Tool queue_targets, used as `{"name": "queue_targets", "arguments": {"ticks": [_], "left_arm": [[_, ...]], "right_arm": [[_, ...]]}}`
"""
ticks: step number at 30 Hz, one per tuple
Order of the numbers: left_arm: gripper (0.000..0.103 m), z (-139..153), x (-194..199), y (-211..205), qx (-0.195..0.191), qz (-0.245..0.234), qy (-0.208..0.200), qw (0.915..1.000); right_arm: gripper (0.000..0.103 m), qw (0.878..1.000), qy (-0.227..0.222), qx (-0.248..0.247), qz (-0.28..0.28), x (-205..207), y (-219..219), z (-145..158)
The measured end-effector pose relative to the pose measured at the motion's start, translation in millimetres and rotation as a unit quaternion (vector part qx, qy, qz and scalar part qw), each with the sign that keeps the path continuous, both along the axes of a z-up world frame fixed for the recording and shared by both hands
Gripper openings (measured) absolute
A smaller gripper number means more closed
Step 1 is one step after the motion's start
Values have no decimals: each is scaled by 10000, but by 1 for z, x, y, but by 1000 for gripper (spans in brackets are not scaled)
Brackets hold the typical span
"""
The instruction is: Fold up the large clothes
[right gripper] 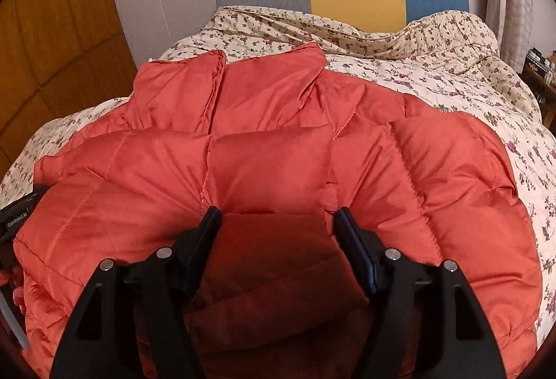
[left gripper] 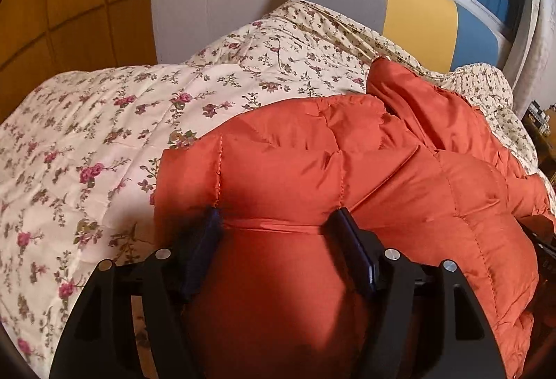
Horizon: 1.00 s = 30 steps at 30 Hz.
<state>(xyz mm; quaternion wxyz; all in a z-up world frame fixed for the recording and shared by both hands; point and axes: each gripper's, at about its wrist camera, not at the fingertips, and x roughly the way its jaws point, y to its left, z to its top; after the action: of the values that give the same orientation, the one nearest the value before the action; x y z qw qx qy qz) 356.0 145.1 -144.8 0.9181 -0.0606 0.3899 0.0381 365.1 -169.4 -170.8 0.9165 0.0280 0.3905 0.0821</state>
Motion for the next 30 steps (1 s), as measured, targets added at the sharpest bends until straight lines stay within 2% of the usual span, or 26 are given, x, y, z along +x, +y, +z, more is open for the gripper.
{"name": "queue_targets", "arguments": {"ticks": [1,3,5,7,9,11,16,19,21,25,30], "left_arm": [[74,4,-5,-2,111,64,-10,9999],[92,13,-20,-3,298,336,-124,9989],[92,25,-45,0,232,596,-426,9970],[92,40,-75,6,-3,847,-797,9932],[92,49,-94,8,-68,993,-979,9902],[92,55,-96,5,-102,1010,-1034,9894],[92,52,-41,-20,170,447,-558,9973],[92,35,-2,-26,403,380,-141,9984],[93,13,15,-25,558,321,172,9978],[93,-4,24,-16,262,169,194,9993],[95,-9,25,-15,247,179,234,9993]], "right_arm": [[67,10000,3,6,-3,1,-1,0],[69,10000,-9,29,-7,-1,-3,3],[70,10000,-83,22,-49,-10,-8,12],[70,9995,-307,52,-73,-24,-11,25],[69,9982,-587,101,-24,-36,-11,41],[68,9976,-661,157,152,-37,-6,51],[66,9982,-348,56,485,-8,21,48],[67,9992,-75,-20,399,14,27,29],[68,9994,-26,9,353,18,26,18],[68,9994,-95,-149,291,19,32,5],[68,9993,-61,-249,268,21,35,-4]]}}
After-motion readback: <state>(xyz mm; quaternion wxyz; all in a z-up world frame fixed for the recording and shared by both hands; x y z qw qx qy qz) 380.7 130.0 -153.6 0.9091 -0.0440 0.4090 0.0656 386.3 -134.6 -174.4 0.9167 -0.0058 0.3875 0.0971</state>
